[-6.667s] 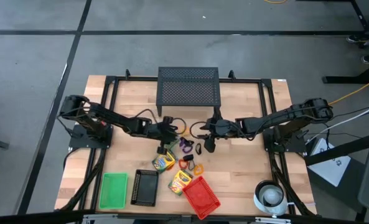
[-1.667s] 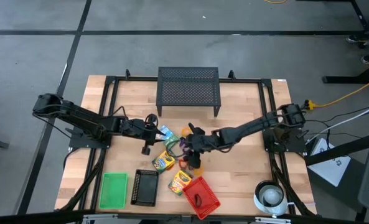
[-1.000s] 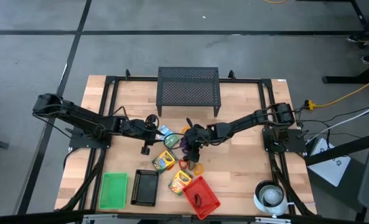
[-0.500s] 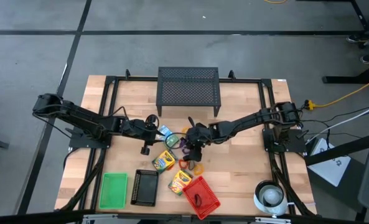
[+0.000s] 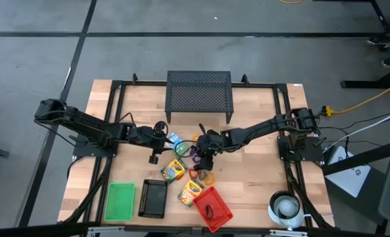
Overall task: Pick & Place Office Desk Supplies
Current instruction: Put the black rubber band into the red bin
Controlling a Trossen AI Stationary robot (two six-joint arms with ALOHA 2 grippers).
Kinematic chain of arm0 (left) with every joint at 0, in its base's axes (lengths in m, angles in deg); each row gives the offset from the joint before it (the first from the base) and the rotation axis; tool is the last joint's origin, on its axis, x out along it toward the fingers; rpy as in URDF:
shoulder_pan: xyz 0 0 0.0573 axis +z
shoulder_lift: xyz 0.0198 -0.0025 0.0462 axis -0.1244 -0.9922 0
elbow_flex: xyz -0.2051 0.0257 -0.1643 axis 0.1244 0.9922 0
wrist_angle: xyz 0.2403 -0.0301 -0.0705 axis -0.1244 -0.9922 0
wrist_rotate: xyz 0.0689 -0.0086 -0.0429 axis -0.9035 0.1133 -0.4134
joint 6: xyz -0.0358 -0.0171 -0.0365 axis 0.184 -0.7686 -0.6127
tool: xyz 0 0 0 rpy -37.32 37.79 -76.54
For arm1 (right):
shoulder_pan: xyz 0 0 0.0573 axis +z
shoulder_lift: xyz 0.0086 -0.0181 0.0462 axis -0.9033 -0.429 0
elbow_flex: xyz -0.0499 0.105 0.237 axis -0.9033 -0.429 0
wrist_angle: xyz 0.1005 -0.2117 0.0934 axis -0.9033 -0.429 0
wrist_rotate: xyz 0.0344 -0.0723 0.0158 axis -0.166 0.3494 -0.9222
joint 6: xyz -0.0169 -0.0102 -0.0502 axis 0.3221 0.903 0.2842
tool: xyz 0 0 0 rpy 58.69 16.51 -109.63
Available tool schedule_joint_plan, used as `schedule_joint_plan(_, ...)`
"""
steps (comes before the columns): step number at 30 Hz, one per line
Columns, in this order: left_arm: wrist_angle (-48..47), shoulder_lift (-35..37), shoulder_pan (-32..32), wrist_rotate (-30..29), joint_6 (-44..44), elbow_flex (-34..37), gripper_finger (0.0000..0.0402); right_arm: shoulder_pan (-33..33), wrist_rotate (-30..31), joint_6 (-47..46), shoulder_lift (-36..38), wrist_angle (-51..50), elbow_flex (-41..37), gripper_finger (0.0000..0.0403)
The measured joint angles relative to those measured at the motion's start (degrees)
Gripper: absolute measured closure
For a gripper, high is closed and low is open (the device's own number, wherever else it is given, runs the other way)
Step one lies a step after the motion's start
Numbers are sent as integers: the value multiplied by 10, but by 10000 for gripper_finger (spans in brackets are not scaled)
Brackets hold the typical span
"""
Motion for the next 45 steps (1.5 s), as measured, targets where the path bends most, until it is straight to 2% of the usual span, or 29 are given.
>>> schedule_joint_plan(15,0,0,0,14,-4,0,290,0,0,-11,-16,6,0,300)
schedule_joint_plan(24,0,0,0,14,-4,0,290,1,17,-9,-18,4,0,393)
schedule_joint_plan(31,0,0,0,14,-4,0,290,-3,17,-13,5,0,0,398)
schedule_joint_plan(41,-1,0,0,14,-5,0,290,0,26,-29,109,-14,0,401)
schedule_joint_plan(45,-2,0,0,14,-5,0,290,16,-19,-30,132,-13,0,401)
